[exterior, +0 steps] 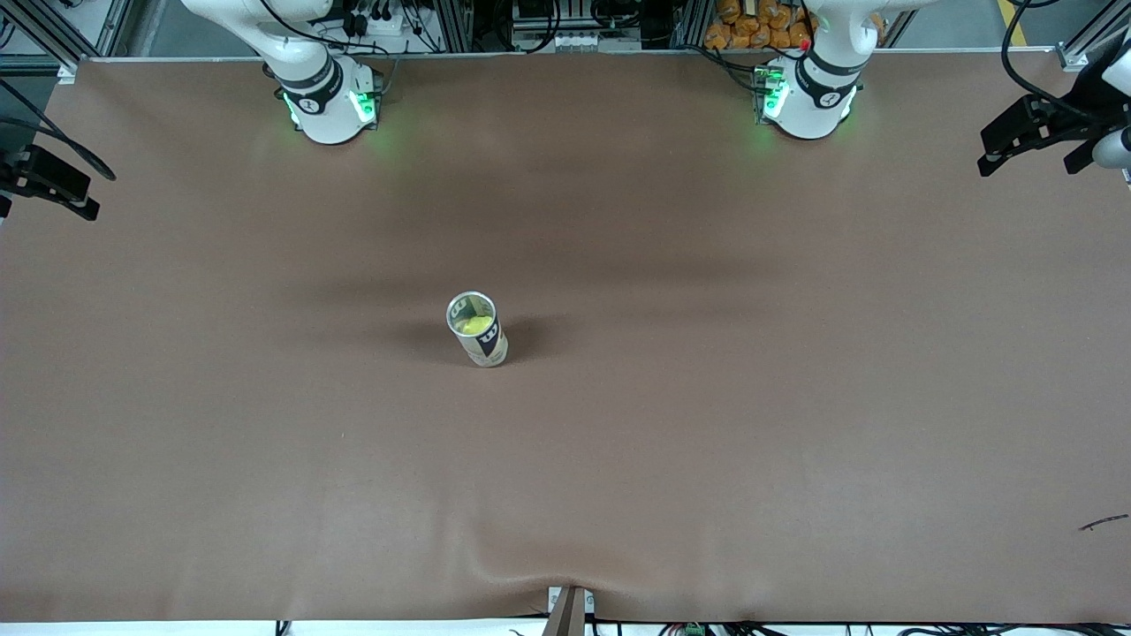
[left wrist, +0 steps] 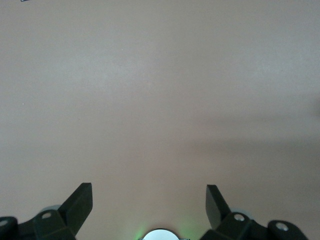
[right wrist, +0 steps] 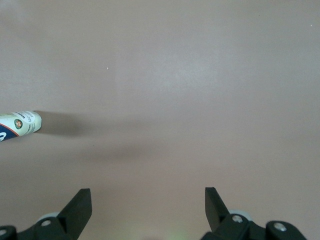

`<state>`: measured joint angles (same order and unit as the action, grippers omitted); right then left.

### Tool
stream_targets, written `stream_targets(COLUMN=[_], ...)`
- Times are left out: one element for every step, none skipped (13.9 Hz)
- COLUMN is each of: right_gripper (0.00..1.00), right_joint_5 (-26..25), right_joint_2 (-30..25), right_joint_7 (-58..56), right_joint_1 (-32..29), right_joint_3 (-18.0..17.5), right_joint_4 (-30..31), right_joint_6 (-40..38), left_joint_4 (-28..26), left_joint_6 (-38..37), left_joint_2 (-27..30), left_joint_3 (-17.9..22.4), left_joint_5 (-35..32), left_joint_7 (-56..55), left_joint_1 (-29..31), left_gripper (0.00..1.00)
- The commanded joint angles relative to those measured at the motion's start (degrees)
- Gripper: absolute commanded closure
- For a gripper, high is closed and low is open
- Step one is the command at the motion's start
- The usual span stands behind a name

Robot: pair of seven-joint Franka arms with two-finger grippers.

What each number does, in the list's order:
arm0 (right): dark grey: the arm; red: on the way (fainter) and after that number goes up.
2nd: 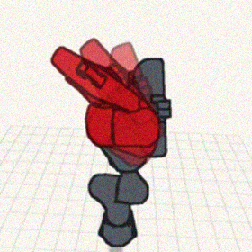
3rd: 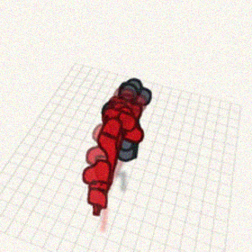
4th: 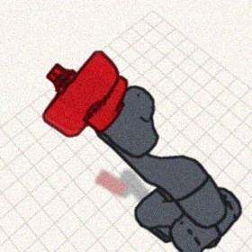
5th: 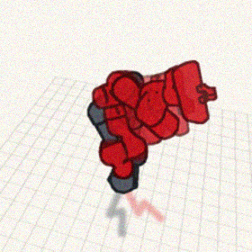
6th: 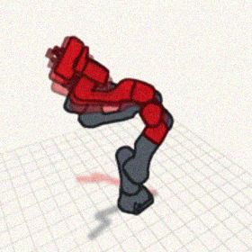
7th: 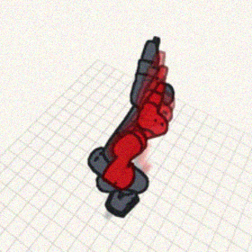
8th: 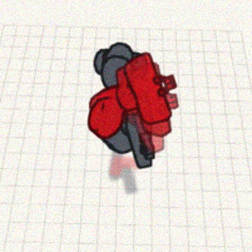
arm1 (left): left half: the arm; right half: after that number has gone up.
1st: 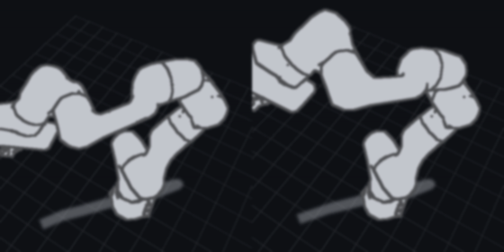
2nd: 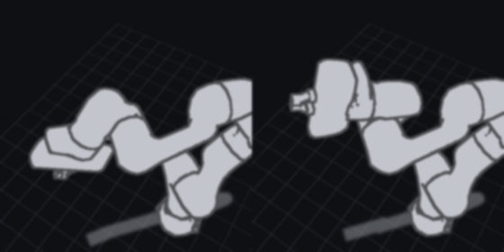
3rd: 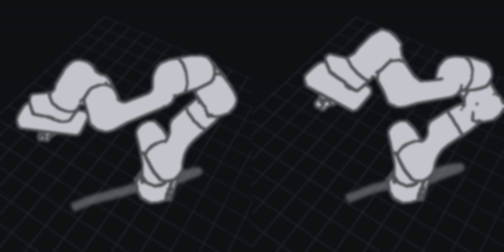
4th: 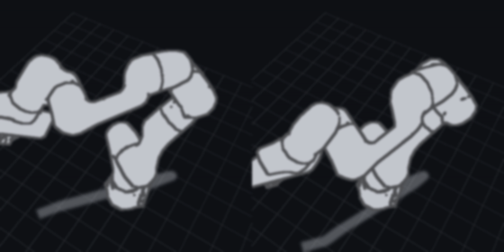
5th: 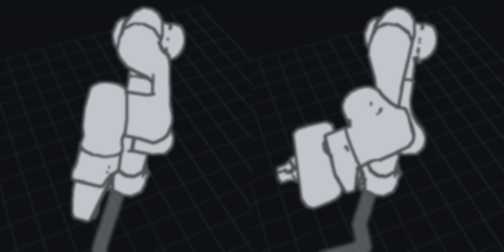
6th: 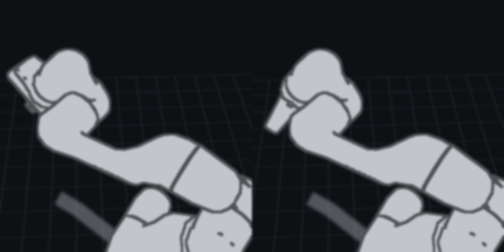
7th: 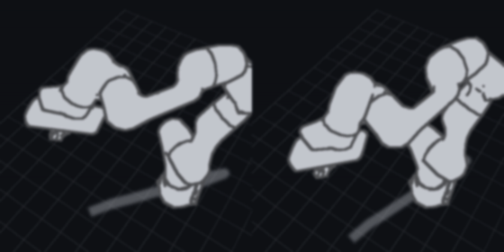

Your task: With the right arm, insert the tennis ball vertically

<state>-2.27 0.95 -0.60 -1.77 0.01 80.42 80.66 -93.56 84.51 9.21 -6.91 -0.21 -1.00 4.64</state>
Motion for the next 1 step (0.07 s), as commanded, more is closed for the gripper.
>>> stream_targets(right_gripper=[0.00], right_joint_5=[-0.45], right_joint_2=[0.19], right_joint_7=[0.25], right_joint_1=[-0.25], right_joint_3=[-0.18], right_joint_4=[-0.88], right_joint_6=[-0.42], left_joint_4=[0.22], left_joint_6=[-0.83], left_joint_2=[-0.16], left_joint_3=[0.14], left_joint_5=[0.73], left_joint_7=[2.32], left_joint_1=[0.46], left_gripper=[0.00])
